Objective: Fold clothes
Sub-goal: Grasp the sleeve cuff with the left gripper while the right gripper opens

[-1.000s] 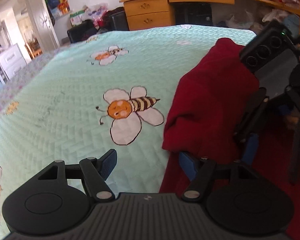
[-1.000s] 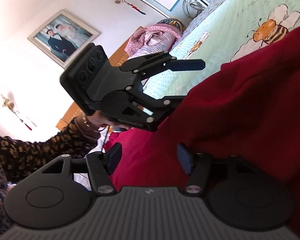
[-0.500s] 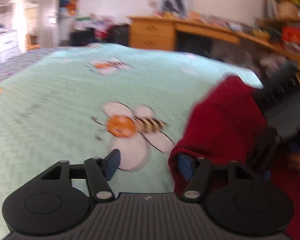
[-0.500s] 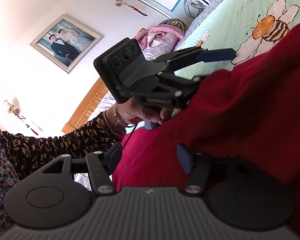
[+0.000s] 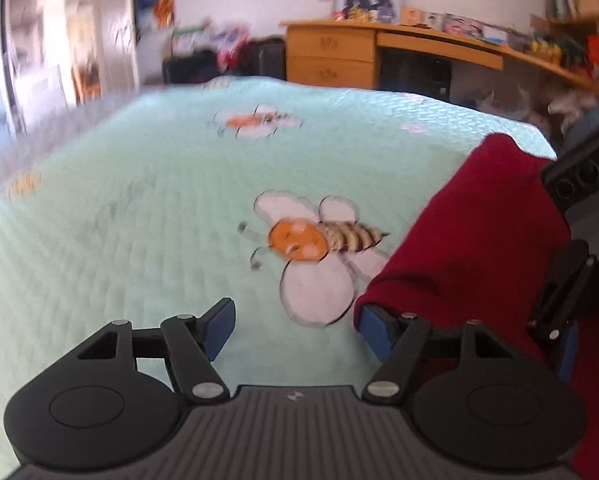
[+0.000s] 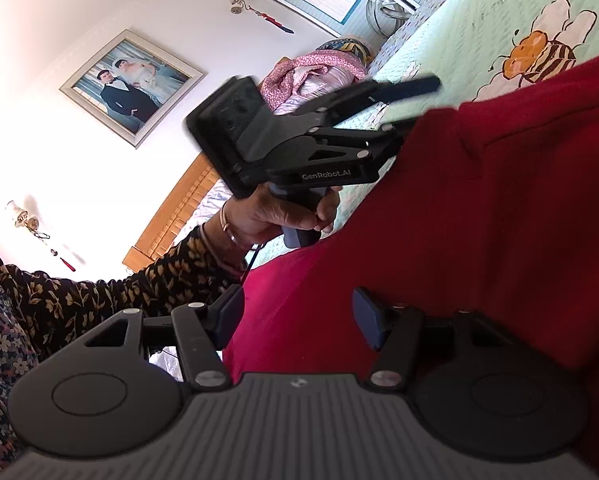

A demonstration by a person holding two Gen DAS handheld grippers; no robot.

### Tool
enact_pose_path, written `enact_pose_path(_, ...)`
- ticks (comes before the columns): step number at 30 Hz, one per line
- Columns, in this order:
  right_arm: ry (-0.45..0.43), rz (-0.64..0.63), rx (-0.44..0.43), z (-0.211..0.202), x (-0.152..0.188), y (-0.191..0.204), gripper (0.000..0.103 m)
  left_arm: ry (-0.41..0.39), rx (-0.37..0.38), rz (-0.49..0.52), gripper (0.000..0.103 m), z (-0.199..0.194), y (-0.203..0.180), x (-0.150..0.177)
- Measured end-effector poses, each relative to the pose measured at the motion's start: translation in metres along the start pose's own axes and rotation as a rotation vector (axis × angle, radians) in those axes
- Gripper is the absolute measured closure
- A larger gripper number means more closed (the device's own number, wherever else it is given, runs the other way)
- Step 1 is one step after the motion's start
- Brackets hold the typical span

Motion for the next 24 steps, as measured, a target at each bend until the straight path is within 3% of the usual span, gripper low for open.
enact_pose_path(2, -0.002, 0.007, -0.006, 0.0, 0.0, 0.001, 0.041, -0.004, -0.068, -0.037, 0.034, -0.006, 0.014, 0.003)
enact_pose_path(7, -0.006, 0.016, -0.015, 0.0, 0.001, 0.001, 0.041, -0.031, -0.106, -0.18, 0.035, -0.035, 0.035, 0.008)
enact_pose_path(10, -0.008, 0.021, -0.019, 0.0, 0.001, 0.001, 0.041, 0.012, 0.071, -0.333, 0.034, -0.047, 0.019, 0.009)
enact_pose_path(12, -0.009, 0.024, -0.021, 0.0, 0.0, 0.0, 0.041, 0.04, 0.179, -0.511, 0.033, -0.049, 0.016, 0.012)
enact_pose_path(21, -0.015, 0.034, -0.029, 0.001, -0.003, -0.002, 0.041, 0.048, 0.522, -1.139, 0.03, -0.043, 0.011, 0.027)
enact_pose_path(24, -0.015, 0.037, -0.033, 0.001, -0.003, -0.004, 0.041, 0.086, 0.558, -1.192, 0.029, -0.036, 0.012, 0.026)
Point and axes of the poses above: each gripper's, at about its wrist camera, not at the fingertips, and z roughly the way its jaws point, y to its left, x to its underside, the point moved 7 cm from there along z, roughly the way its jaws point, and after that the axes turned 6 degrees about z, right-handed, at the moved point
